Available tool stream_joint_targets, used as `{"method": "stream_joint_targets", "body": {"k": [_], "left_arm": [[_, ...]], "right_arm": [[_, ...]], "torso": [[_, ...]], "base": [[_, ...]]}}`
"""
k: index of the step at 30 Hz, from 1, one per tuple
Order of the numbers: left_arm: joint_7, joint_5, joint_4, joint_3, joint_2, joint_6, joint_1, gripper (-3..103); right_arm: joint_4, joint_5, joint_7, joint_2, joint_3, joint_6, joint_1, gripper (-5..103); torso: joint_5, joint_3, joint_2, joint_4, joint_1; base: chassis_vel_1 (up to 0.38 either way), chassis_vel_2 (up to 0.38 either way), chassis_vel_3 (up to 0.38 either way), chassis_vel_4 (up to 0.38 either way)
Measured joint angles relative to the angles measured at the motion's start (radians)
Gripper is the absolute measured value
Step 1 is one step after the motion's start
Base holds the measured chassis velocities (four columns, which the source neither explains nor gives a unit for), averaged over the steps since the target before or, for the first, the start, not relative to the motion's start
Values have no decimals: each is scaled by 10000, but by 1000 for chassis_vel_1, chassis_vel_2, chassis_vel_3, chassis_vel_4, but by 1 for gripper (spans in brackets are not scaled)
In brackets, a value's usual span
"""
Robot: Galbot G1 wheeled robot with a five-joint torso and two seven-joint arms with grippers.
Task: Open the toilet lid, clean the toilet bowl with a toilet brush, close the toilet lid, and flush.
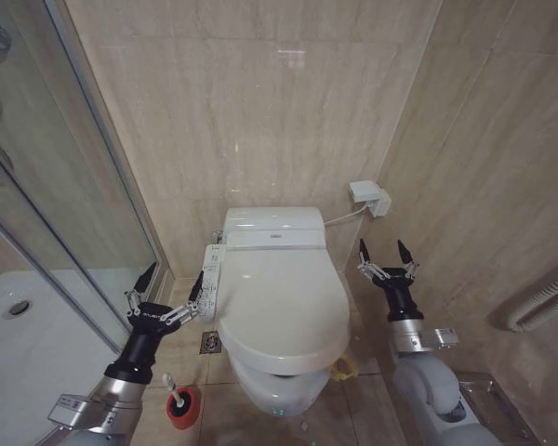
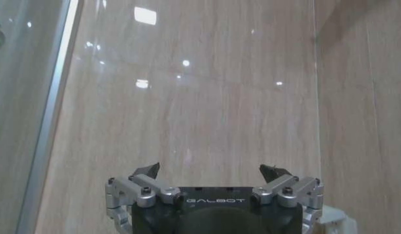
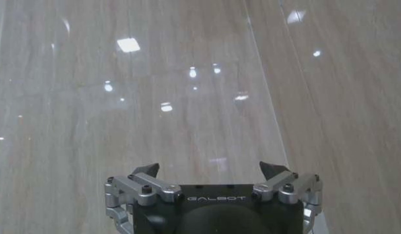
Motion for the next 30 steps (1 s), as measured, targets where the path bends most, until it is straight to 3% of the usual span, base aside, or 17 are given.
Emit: {"method": "stream_joint_targets", "body": {"k": [13, 30], "left_arm": [[65, -332, 28, -330, -417, -1, -161, 100], [72, -226, -100, -264, -610, 0, 307, 100]], "right_arm": [[1352, -417, 278, 420, 31, -343, -1263, 100], [870, -907, -201, 1519, 347, 32, -1023, 100]], "torso": [[-1, 0, 0, -3, -1], [1, 0, 0, -1, -1]], "base": [[0, 0, 0, 0], [0, 0, 0, 0]]}}
